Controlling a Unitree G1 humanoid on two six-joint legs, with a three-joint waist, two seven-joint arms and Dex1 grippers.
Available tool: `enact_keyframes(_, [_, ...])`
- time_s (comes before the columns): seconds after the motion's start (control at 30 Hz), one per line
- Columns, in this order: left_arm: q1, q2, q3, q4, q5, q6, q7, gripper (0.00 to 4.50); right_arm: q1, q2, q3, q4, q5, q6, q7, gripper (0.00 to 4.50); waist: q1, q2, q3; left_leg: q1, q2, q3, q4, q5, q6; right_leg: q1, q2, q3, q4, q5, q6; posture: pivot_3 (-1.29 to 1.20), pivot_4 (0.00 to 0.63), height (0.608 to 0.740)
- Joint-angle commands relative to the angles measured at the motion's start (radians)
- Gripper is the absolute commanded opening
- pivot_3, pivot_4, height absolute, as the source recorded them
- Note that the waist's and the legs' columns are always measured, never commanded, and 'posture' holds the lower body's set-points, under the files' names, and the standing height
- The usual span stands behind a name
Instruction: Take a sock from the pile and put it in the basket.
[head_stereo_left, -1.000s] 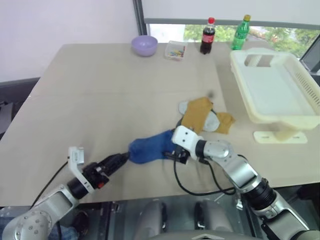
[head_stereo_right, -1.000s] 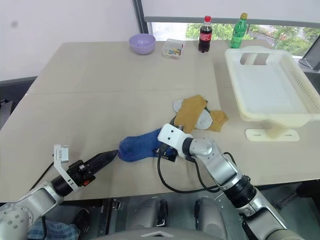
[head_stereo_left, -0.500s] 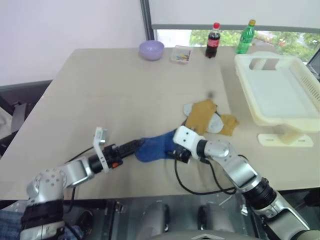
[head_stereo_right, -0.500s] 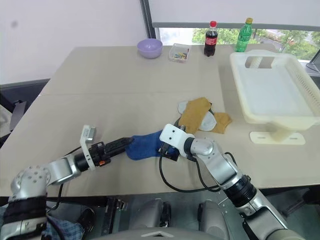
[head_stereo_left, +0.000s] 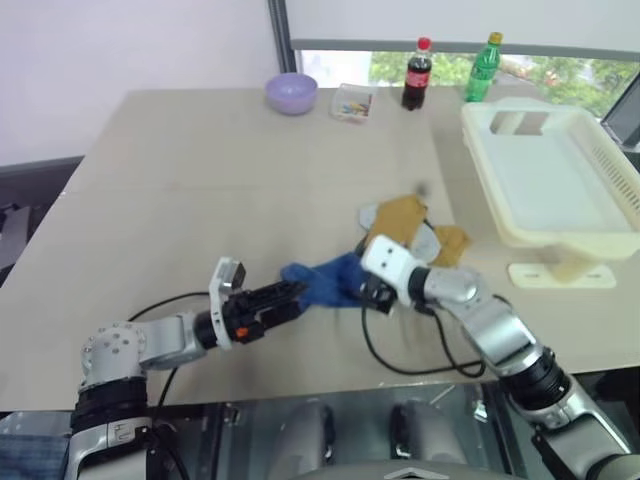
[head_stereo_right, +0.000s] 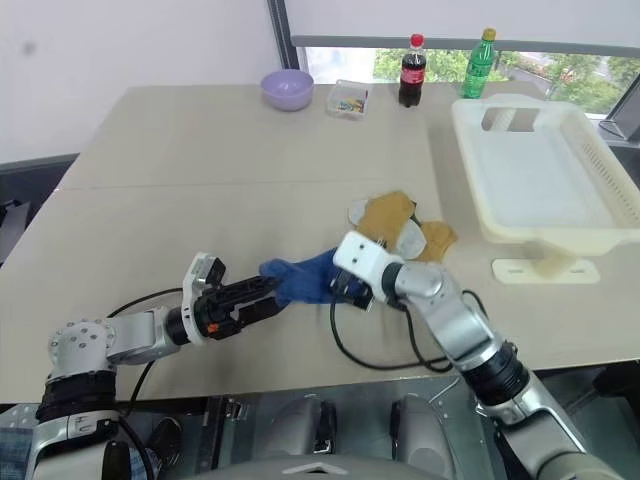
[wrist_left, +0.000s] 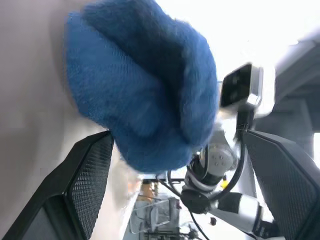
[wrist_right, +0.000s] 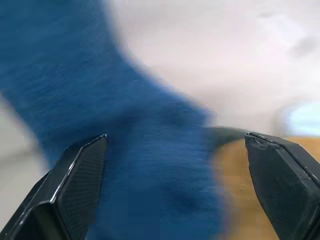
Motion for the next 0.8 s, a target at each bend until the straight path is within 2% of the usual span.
enact_keyframes(0.03, [0.02,-0.008,-0.003,-0.038,-0.043,0.02,0.02,4.45,-0.025,0.032,-0.031,-0.033,0.038,0.026,-0.007,4.5,0.0,-0.001,0.0,-0.001,0.0,0.0,-0.001,0.0,0.0,-0.001,0.0,0.0,0.0,0.001,0.001,0.0,0.15,0.74])
enact_keyframes(0.37, [0.06,0.014,0.031,-0.088,-0.088,-0.018,0.024,4.45,0.065,0.058,0.056,0.03,-0.002,-0.059,-0.055,4.5,-0.004,-0.001,0.002,-0.004,-0.001,0.001,-0.003,0.0,-0.001,-0.005,0.0,0.0,-0.002,0.001,0.001,0.0,0.15,0.74])
enact_keyframes(0.5, [0.048,-0.007,0.031,-0.133,-0.093,-0.071,0.019,4.45,0.078,0.063,0.075,0.054,-0.012,-0.085,-0.059,4.5,-0.002,-0.002,0.003,-0.004,0.0,0.001,-0.003,0.0,-0.001,-0.005,0.0,0.0,-0.002,0.001,0.001,0.0,0.15,0.74])
enact_keyframes(0.8, [0.009,-0.048,-0.026,-0.162,-0.076,-0.142,0.032,4.45,0.071,0.056,0.048,0.008,0.019,-0.065,-0.032,4.5,-0.001,-0.003,0.004,-0.005,-0.001,0.001,-0.002,0.001,-0.002,-0.004,0.002,0.0,-0.001,0.001,0.002,0.0,0.15,0.74])
